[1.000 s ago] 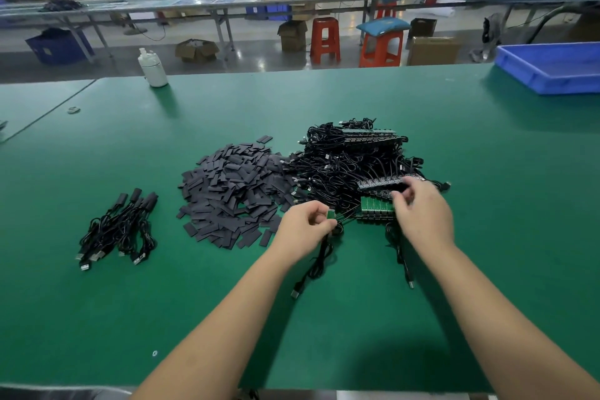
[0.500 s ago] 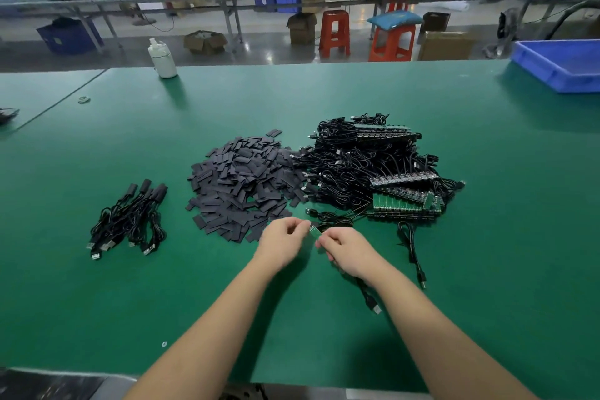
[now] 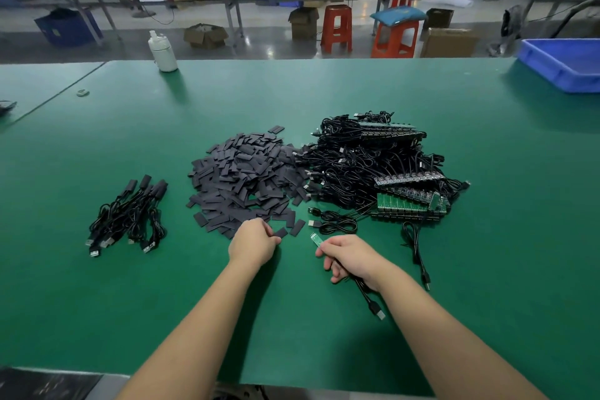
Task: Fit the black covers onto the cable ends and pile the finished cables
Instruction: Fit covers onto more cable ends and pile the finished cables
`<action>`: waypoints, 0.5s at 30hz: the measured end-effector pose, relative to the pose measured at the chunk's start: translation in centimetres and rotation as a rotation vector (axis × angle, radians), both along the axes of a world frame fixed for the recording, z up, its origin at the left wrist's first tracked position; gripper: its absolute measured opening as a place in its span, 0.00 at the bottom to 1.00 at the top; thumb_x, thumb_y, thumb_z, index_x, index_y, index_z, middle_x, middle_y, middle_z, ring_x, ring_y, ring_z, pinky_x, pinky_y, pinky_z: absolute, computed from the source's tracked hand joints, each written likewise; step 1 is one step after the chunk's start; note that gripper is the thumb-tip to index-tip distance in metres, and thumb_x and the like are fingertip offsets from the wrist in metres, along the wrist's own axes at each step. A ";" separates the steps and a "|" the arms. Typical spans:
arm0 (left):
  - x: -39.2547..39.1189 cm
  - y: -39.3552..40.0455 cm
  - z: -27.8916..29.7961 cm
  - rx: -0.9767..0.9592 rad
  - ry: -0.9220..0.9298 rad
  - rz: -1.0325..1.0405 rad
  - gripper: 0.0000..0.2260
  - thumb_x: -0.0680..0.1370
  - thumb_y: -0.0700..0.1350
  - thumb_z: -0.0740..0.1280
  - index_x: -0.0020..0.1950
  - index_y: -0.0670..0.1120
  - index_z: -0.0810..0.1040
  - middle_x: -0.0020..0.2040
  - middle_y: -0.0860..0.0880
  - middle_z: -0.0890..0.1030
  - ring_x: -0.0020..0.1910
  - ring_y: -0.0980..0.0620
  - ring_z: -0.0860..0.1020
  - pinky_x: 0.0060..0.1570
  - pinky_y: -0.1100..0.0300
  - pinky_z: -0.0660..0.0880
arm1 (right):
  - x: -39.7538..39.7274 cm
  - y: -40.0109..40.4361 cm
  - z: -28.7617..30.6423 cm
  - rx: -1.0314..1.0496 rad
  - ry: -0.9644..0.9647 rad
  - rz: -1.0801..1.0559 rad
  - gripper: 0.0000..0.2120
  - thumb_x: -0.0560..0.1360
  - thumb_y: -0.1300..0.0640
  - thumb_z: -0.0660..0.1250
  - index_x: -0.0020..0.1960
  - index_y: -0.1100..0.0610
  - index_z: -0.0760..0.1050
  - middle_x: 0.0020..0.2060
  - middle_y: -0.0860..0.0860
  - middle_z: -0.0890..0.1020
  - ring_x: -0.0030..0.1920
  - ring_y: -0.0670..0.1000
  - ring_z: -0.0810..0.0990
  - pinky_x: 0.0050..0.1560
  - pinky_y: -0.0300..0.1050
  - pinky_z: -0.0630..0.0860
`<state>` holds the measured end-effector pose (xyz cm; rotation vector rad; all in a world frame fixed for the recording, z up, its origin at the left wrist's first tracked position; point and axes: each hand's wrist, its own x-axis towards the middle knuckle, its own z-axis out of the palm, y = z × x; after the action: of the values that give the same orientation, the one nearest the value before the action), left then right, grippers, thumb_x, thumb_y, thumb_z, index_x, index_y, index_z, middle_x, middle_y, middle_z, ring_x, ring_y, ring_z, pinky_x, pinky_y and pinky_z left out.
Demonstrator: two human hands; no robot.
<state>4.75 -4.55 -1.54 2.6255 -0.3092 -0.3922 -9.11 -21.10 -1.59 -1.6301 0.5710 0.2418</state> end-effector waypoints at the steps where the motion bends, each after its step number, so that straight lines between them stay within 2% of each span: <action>1: 0.1 0.2 0.1 -0.003 0.005 -0.005 0.07 0.76 0.49 0.72 0.43 0.50 0.75 0.45 0.52 0.79 0.46 0.49 0.77 0.45 0.57 0.74 | 0.0 0.0 -0.1 0.003 0.000 -0.001 0.10 0.82 0.57 0.62 0.52 0.62 0.80 0.33 0.51 0.79 0.27 0.46 0.75 0.35 0.43 0.81; 3: 0.0 0.6 0.2 -0.043 -0.018 -0.032 0.07 0.76 0.47 0.71 0.42 0.51 0.74 0.42 0.54 0.78 0.44 0.50 0.76 0.44 0.56 0.74 | 0.0 -0.1 -0.3 0.011 -0.004 -0.006 0.10 0.82 0.56 0.63 0.52 0.61 0.80 0.33 0.51 0.79 0.26 0.45 0.74 0.34 0.42 0.80; 5: -0.3 0.9 0.2 -0.172 -0.009 -0.123 0.07 0.76 0.45 0.71 0.44 0.52 0.74 0.40 0.55 0.77 0.41 0.53 0.75 0.42 0.58 0.72 | 0.1 -0.1 -0.5 0.006 -0.010 -0.015 0.11 0.82 0.54 0.63 0.52 0.59 0.81 0.32 0.49 0.77 0.26 0.45 0.73 0.33 0.41 0.78; 9: -2.1 0.8 0.4 -0.477 0.229 -0.362 0.06 0.77 0.42 0.71 0.47 0.54 0.80 0.36 0.56 0.76 0.34 0.57 0.72 0.38 0.62 0.70 | 0.2 -0.1 -0.8 0.001 -0.027 -0.018 0.13 0.79 0.47 0.69 0.53 0.57 0.80 0.31 0.48 0.73 0.27 0.44 0.70 0.31 0.42 0.76; 12: -3.4 0.2 0.1 -0.513 0.256 -0.388 0.05 0.77 0.42 0.71 0.46 0.53 0.83 0.38 0.52 0.83 0.37 0.58 0.75 0.42 0.60 0.74 | 0.0 -0.2 -0.9 0.006 -0.044 0.008 0.14 0.77 0.48 0.71 0.52 0.60 0.80 0.29 0.46 0.73 0.27 0.44 0.69 0.30 0.41 0.74; 14: -4.0 -0.2 0.0 -0.510 0.246 -0.391 0.04 0.77 0.42 0.71 0.47 0.52 0.84 0.43 0.50 0.85 0.39 0.58 0.78 0.48 0.58 0.76 | -0.2 -0.3 -0.9 0.008 -0.050 0.021 0.11 0.77 0.50 0.72 0.49 0.59 0.81 0.28 0.45 0.73 0.27 0.44 0.69 0.29 0.41 0.74; 15: -4.2 -0.4 -0.1 -0.524 0.244 -0.387 0.04 0.77 0.43 0.71 0.48 0.51 0.84 0.42 0.51 0.85 0.39 0.58 0.77 0.47 0.58 0.76 | -0.3 -0.3 -1.0 0.014 -0.056 0.021 0.09 0.77 0.51 0.72 0.47 0.57 0.81 0.27 0.45 0.73 0.27 0.44 0.69 0.29 0.41 0.74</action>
<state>0.56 -4.93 -1.65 1.9783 -0.7320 -0.6514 -9.42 -21.44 -2.54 -1.6255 0.5083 0.2143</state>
